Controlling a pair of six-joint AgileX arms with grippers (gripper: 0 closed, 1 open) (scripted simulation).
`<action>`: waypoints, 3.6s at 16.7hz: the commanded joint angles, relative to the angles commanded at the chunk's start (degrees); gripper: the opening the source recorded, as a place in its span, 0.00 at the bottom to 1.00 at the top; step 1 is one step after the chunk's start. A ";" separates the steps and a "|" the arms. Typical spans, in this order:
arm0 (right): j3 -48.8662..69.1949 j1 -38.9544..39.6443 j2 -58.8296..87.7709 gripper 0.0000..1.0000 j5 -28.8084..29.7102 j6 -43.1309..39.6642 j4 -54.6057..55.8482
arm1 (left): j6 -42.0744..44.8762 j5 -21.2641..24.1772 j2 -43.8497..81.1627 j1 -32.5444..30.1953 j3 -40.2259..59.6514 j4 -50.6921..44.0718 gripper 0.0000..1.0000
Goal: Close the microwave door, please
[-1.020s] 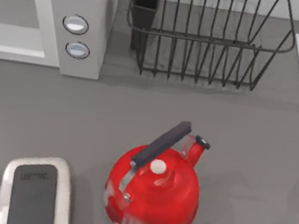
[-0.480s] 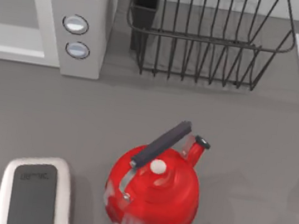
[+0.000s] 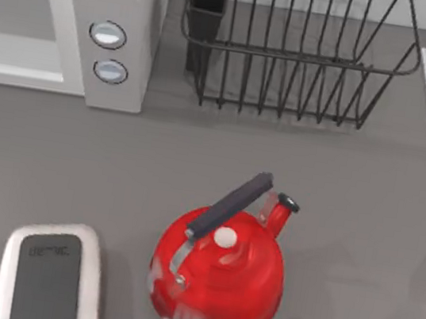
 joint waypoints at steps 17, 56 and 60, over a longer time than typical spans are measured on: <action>0.00 0.00 0.00 1.00 0.00 0.00 0.00 | -2.11 -0.79 2.09 -2.03 -17.36 21.63 0.00; 0.00 0.00 0.00 1.00 0.00 0.00 0.00 | -48.86 -33.54 -40.68 -55.20 -58.29 37.14 0.00; 0.00 0.00 0.00 1.00 0.00 0.00 0.00 | -49.54 -34.19 -41.15 -55.89 -58.56 37.19 0.00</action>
